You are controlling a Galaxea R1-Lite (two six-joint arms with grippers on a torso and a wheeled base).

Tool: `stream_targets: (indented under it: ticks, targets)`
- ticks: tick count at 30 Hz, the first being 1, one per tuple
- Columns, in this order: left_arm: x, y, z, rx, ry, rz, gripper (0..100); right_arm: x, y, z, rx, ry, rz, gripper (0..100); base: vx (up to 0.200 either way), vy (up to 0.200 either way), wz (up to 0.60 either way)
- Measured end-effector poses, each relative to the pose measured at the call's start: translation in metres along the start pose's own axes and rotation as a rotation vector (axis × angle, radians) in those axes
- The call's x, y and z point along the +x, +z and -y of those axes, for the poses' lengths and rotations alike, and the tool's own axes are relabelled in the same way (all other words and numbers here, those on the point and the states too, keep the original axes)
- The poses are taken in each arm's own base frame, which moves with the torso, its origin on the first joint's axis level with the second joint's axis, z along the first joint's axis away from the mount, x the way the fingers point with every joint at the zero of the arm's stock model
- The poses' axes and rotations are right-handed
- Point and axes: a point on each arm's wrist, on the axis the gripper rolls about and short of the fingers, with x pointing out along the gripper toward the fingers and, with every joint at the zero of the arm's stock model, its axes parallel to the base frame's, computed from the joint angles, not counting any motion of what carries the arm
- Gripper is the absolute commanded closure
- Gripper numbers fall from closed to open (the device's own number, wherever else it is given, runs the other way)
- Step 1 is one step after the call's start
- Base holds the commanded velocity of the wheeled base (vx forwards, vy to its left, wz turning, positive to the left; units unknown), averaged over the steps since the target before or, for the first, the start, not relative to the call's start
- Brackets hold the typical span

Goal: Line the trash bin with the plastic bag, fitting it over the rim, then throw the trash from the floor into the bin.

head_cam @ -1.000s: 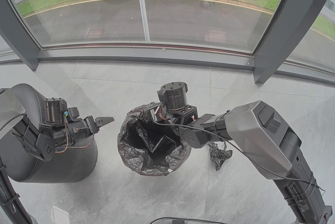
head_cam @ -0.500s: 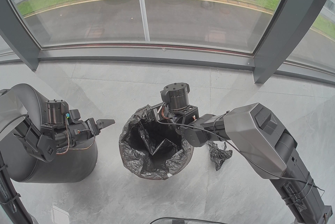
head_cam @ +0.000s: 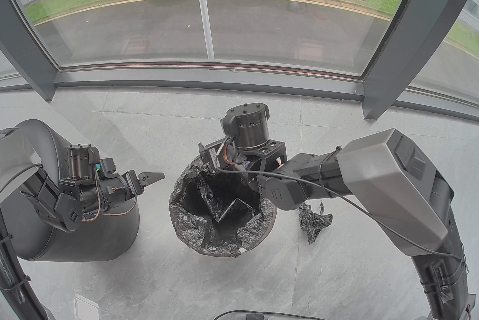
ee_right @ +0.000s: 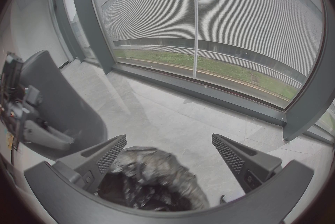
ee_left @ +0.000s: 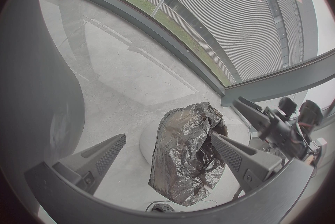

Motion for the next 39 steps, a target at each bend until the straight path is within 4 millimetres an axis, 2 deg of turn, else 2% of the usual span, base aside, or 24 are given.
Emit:
stream_targets:
  ticks: [7,13,20,28,39]
  targets:
    - [0.000,-0.002,-0.001,-0.002,0.005,-0.005,0,-0.039,-0.014,-0.043,-0.015,0.101,-0.071,0,0.000,0.000,0.00]
    - [-0.001,-0.001,-0.002,0.007,-0.002,0.020,0,-0.045,-0.027,-0.056,-0.027,0.126,-0.105,0,0.000,0.000,0.00]
    - [0.000,-0.002,-0.005,0.004,0.000,0.025,0,-0.035,-0.040,-0.058,-0.036,0.122,-0.125,0,0.000,0.000,0.00]
    - [0.002,-0.002,-0.006,0.003,0.001,0.023,0,-0.015,-0.053,-0.058,-0.030,0.101,-0.128,0,0.000,0.000,0.00]
    - [0.005,-0.004,-0.008,0.000,0.005,0.016,0,0.015,-0.059,-0.059,-0.002,0.059,-0.074,0,0.000,0.000,0.00]
